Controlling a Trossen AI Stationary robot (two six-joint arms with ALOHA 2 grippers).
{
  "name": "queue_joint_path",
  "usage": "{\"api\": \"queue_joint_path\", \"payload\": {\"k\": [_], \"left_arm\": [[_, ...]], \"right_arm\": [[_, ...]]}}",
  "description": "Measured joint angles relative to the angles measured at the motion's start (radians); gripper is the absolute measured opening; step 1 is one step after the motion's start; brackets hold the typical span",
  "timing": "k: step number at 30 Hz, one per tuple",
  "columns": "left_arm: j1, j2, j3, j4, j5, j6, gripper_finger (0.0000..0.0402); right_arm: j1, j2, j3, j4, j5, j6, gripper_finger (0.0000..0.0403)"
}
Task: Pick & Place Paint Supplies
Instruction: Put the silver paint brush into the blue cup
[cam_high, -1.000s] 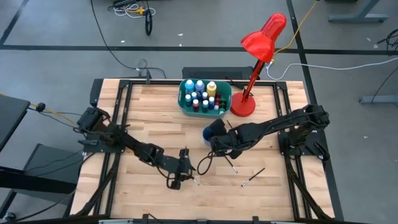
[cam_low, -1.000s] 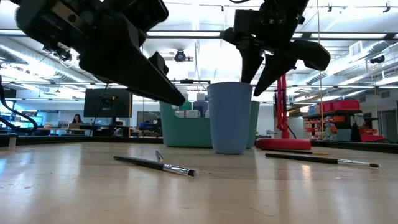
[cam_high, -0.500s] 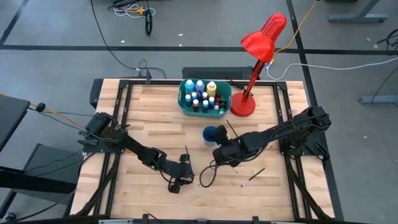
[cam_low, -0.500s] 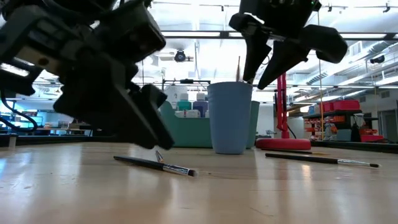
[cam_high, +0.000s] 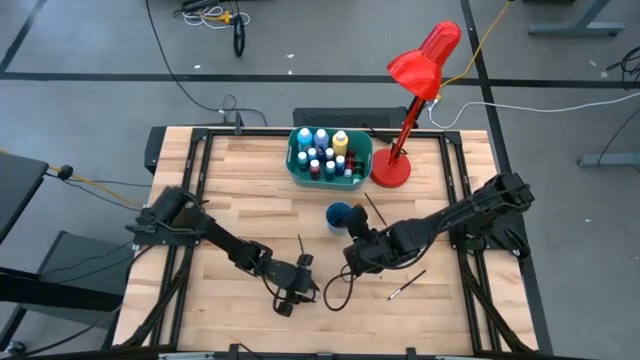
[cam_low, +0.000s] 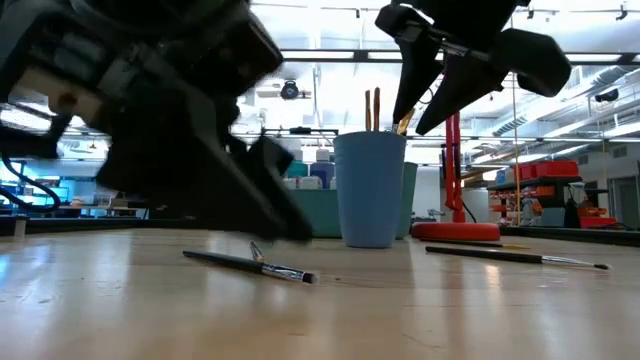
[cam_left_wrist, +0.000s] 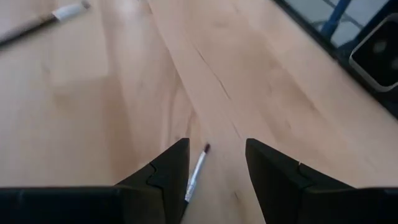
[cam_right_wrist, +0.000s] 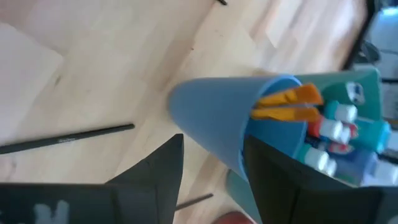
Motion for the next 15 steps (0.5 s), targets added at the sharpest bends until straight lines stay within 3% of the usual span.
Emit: {"api": "queue_joint_path", "payload": {"k": [5, 15], "left_arm": [[0.007, 0.027, 0.034, 0.008, 0.019, 0.032, 0.0167], [0.036, 0.029, 0.034, -0.071, 0.049, -0.013, 0.0167]], "right_arm": [[0.015, 0.000, 0.000, -0.027, 0.083, 0.042, 0.0170], [0.047, 0.000, 0.000, -0.013, 0.077, 0.160, 0.0170]]}}
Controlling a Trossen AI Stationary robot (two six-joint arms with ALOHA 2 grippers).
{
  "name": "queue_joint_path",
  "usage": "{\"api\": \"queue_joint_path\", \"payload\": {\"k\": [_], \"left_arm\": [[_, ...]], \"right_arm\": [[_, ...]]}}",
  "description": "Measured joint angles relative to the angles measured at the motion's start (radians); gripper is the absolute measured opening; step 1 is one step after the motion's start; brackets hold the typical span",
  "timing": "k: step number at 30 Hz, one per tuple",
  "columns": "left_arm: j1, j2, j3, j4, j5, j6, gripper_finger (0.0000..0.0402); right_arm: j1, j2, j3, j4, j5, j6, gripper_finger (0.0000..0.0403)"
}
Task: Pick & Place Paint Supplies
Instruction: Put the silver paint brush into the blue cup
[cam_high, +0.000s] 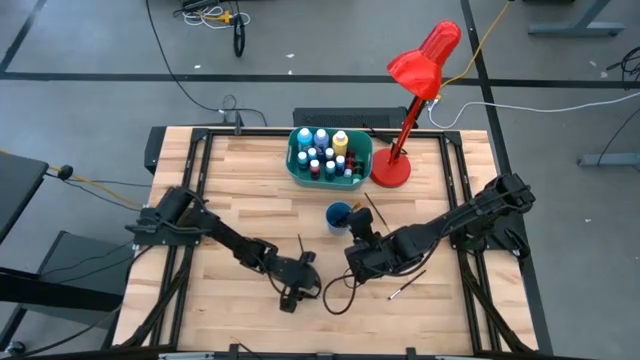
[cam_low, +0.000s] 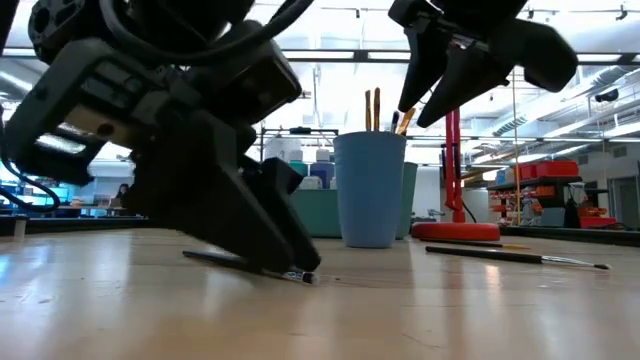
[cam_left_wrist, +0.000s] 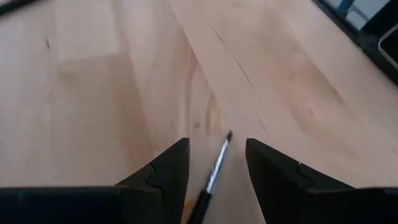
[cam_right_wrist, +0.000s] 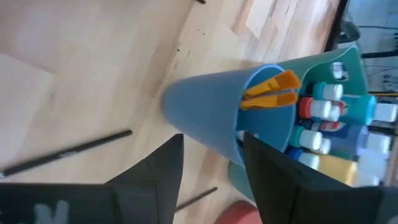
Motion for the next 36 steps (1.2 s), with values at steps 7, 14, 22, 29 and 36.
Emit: {"api": "queue_joint_path", "payload": {"k": [7, 14, 22, 29, 36], "left_arm": [[-0.014, 0.000, 0.001, -0.023, -0.039, 0.005, 0.0167], [-0.014, -0.001, 0.001, -0.031, -0.048, 0.068, 0.0151], [-0.005, -0.003, 0.001, -0.055, 0.005, 0.089, 0.0026], [-0.001, -0.006, -0.004, 0.030, 0.005, 0.116, 0.0013], [0.001, -0.109, -0.002, 0.056, -0.065, 0.138, 0.0006]], "right_arm": [[0.027, 0.000, 0.000, -0.002, -0.065, 0.086, 0.0170], [0.067, 0.000, 0.000, -0.026, -0.071, 0.163, 0.0170], [0.109, 0.000, 0.000, -0.051, -0.070, 0.223, 0.0170], [0.136, 0.000, 0.000, -0.067, -0.072, 0.268, 0.0170], [0.173, -0.024, 0.000, -0.159, -0.080, 0.407, 0.0170]]}}
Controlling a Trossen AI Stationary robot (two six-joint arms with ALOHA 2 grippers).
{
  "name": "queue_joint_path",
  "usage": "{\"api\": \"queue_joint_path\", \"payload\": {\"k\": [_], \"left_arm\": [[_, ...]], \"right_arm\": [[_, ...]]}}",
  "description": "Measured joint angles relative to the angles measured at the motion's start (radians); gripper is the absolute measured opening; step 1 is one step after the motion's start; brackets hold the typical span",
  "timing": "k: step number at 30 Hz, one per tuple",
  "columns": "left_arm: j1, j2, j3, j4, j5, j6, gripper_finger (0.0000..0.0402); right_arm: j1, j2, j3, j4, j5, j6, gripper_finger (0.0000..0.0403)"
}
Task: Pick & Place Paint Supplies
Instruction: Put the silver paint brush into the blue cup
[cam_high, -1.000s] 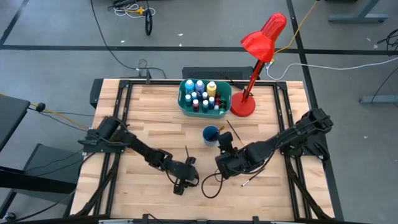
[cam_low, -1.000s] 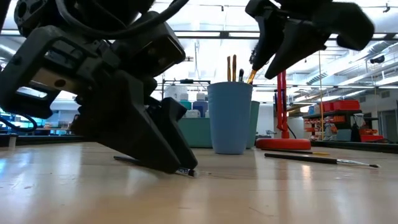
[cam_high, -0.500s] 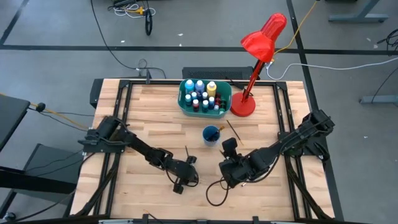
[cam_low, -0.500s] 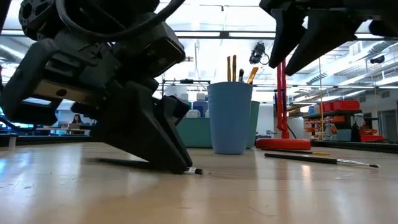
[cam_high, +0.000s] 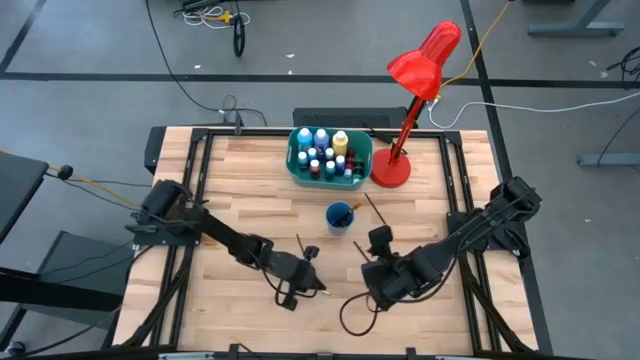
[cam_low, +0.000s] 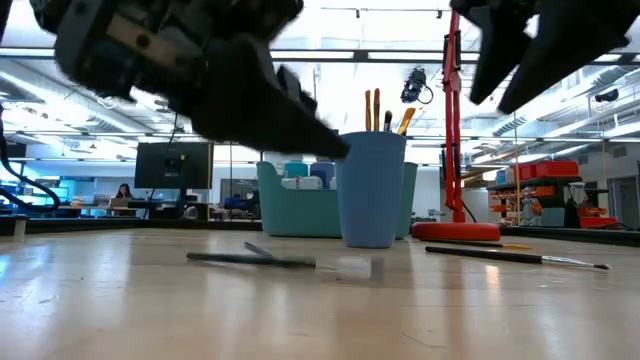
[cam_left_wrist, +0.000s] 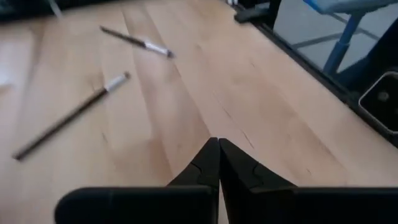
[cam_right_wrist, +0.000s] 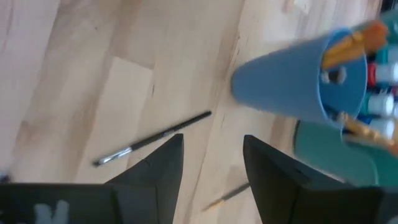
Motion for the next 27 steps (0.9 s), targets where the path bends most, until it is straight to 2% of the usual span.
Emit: {"api": "queue_joint_path", "payload": {"k": [4, 6, 9, 10, 12, 14, 16, 19, 21, 24, 27], "left_arm": [[0.002, -0.053, 0.002, 0.002, -0.005, 0.011, 0.0005], [0.002, -0.059, 0.001, -0.002, -0.003, -0.008, 0.0013], [0.003, -0.059, 0.001, -0.050, -0.004, -0.069, 0.0032], [0.003, -0.059, 0.001, -0.083, -0.003, -0.090, 0.0039], [0.003, -0.056, 0.001, -0.156, -0.020, -0.139, 0.0054], [-0.004, -0.054, 0.000, -0.235, -0.059, -0.199, 0.0069], [-0.012, -0.042, -0.002, -0.264, -0.079, -0.232, 0.0086], [-0.030, -0.015, -0.018, -0.274, -0.085, -0.248, 0.0113], [-0.041, 0.022, -0.014, -0.237, -0.087, -0.234, 0.0129], [-0.054, 0.065, -0.023, -0.179, -0.159, -0.186, 0.0148], [-0.055, 0.108, -0.022, -0.090, -0.209, -0.180, 0.0161]], "right_arm": [[0.029, -0.055, 0.000, -0.123, 0.017, 0.227, 0.0170], [0.056, -0.088, -0.021, -0.117, 0.113, 0.364, 0.0170], [0.097, -0.121, -0.124, 0.087, 0.346, 0.430, 0.0170], [0.105, -0.123, -0.168, 0.188, 0.391, 0.417, 0.0170], [0.111, -0.123, -0.257, 0.426, 0.416, 0.390, 0.0170], [0.109, -0.112, -0.361, 0.755, 0.385, 0.336, 0.0170], [0.099, -0.085, -0.461, 1.073, 0.293, 0.191, 0.0170], [0.075, -0.053, -0.573, 1.445, 0.144, -0.092, 0.0170], [0.055, -0.039, -0.627, 1.657, 0.091, -0.138, 0.0170], [0.023, -0.025, -0.678, 1.820, 0.016, -0.138, 0.0170], [-0.005, -0.024, -0.684, 1.807, -0.056, -0.071, 0.0170]]}}
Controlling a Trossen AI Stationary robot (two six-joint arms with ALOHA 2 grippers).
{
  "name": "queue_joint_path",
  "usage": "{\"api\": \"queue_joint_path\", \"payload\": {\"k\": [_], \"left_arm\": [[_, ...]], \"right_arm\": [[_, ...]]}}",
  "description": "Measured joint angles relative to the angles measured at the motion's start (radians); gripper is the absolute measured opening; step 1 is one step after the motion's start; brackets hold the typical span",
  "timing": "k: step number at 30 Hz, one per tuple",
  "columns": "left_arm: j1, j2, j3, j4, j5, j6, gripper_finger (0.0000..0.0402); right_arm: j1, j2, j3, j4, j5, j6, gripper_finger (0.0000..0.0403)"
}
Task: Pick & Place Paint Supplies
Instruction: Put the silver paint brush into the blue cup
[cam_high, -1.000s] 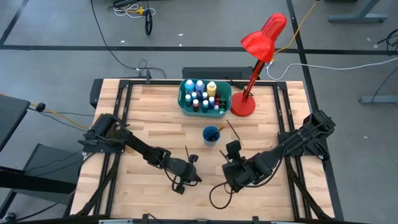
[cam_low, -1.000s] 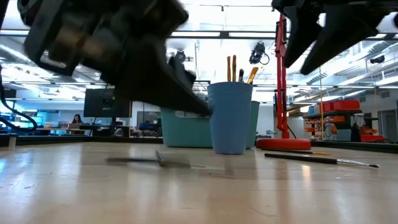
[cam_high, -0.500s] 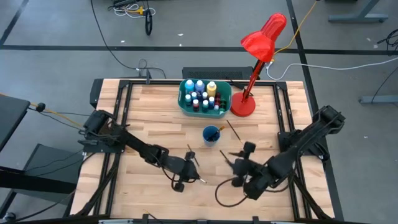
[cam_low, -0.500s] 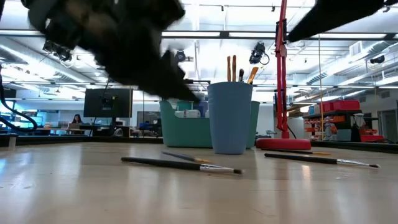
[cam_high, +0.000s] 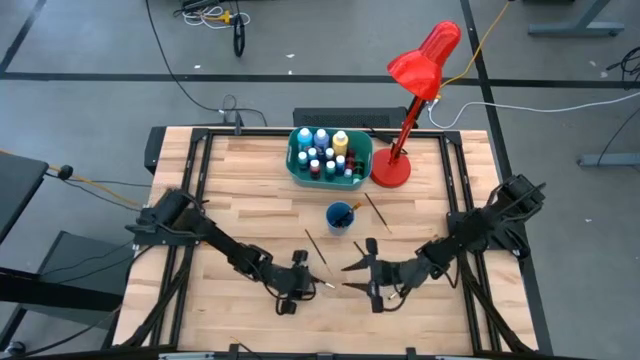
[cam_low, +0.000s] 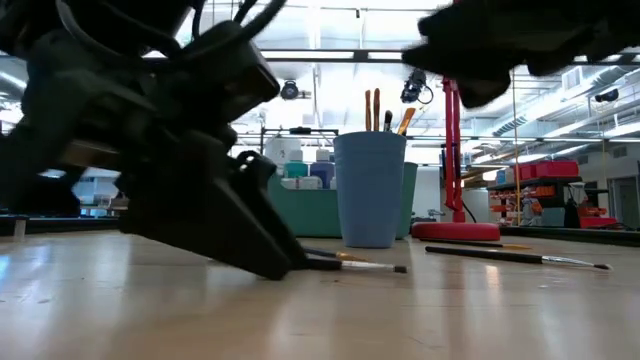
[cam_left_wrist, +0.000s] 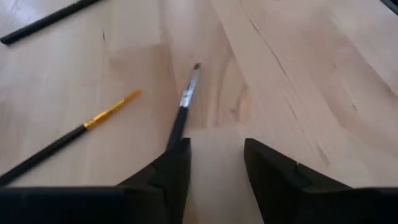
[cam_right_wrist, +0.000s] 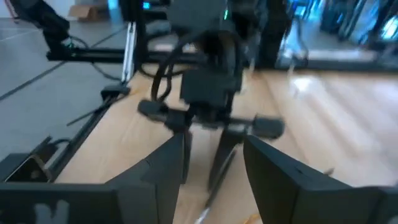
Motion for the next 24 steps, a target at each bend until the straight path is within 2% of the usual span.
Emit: {"api": "queue_joint_path", "payload": {"k": [4, 7, 9, 13, 16, 21, 24], "left_arm": [[0.011, 0.025, -0.001, 0.067, 0.026, -0.002, 0.0170], [0.011, 0.027, -0.001, 0.073, 0.009, -0.032, 0.0170], [0.009, 0.030, -0.002, 0.101, -0.010, -0.055, 0.0167], [0.007, 0.035, 0.000, 0.195, -0.031, -0.068, 0.0160], [0.000, 0.031, 0.018, 0.226, -0.071, -0.099, 0.0157], [-0.012, 0.032, 0.038, 0.226, -0.083, -0.158, 0.0156], [-0.022, 0.032, 0.037, 0.237, -0.114, -0.189, 0.0156]], "right_arm": [[-0.016, 0.016, 0.010, -0.070, -0.005, 0.123, 0.0170], [-0.014, 0.068, 0.031, -0.078, 0.016, 0.164, 0.0170], [-0.004, 0.114, 0.051, -0.088, 0.036, 0.167, 0.0167], [0.018, 0.214, 0.092, -0.103, 0.157, 0.136, 0.0157], [0.020, 0.288, 0.102, -0.100, 0.167, 0.110, 0.0148], [0.012, 0.409, 0.123, 0.023, 0.098, 0.189, 0.0137], [0.015, 0.467, 0.156, 0.060, 0.163, 0.157, 0.0132]]}}
